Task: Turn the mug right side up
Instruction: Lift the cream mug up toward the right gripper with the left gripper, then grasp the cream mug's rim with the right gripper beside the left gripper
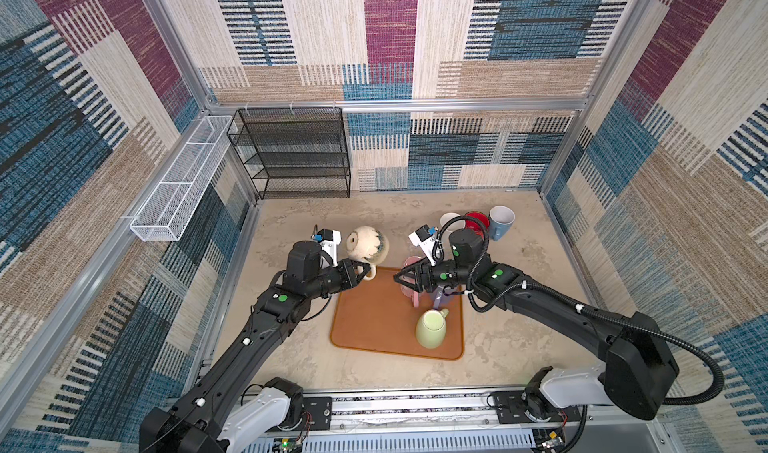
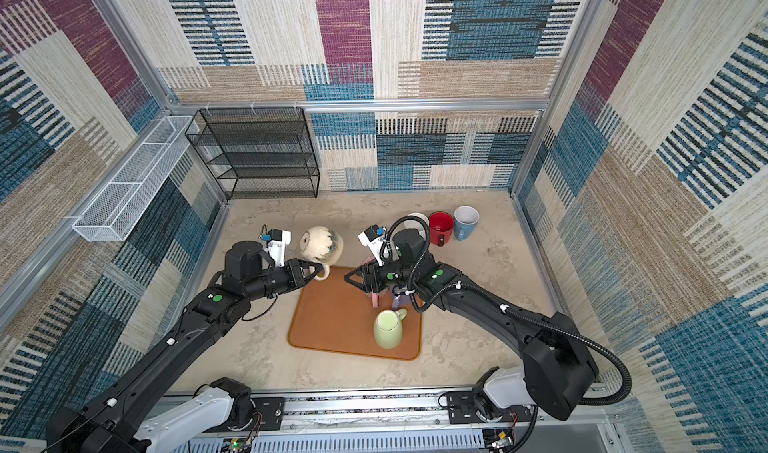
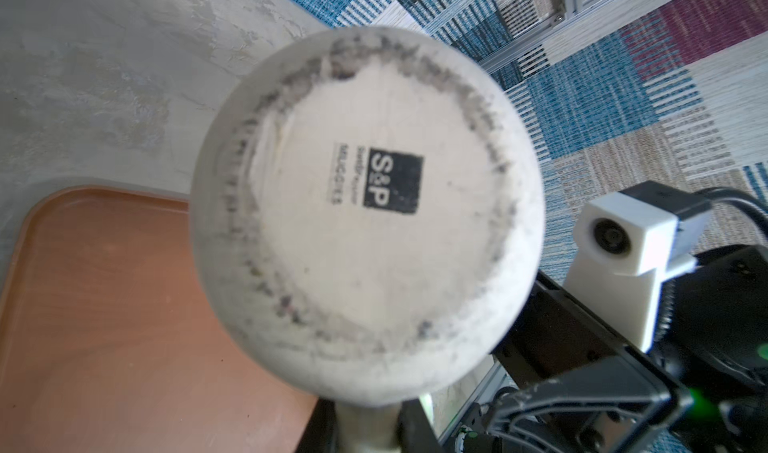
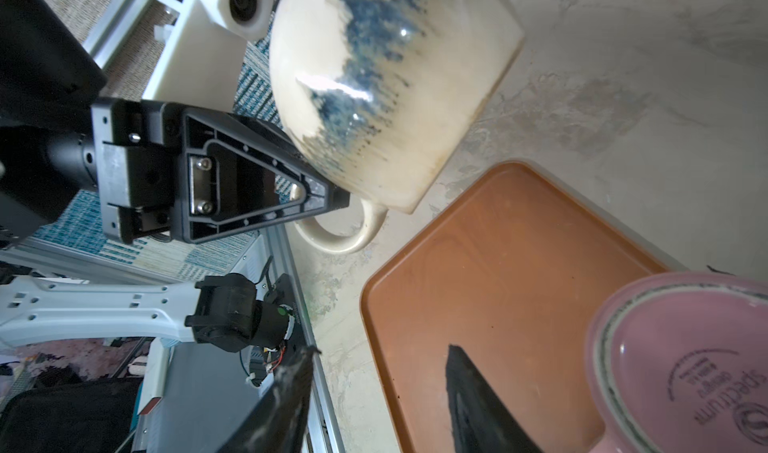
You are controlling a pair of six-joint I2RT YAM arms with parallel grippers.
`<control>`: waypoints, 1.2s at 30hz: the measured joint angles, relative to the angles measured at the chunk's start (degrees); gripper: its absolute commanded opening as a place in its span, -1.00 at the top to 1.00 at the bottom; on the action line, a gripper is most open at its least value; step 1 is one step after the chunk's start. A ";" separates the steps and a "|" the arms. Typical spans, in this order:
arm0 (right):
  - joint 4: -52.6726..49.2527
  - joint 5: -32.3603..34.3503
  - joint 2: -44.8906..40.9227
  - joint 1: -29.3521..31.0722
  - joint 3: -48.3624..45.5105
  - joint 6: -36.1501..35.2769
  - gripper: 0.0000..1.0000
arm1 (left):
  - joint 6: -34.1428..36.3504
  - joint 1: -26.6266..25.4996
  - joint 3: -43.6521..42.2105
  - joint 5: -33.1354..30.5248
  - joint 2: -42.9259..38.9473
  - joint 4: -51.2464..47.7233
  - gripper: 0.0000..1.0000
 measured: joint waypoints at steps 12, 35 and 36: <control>12.92 -9.99 1.75 -3.08 -1.05 9.81 -0.15 | -4.98 0.11 1.60 3.37 1.60 8.98 1.00; 42.82 -19.26 9.09 -5.79 -1.81 31.17 -0.04 | -10.27 0.11 4.59 9.09 6.67 19.26 1.00; 43.32 -19.28 9.35 -5.79 -1.60 31.54 -0.03 | -10.32 0.11 4.63 9.09 6.80 19.56 1.00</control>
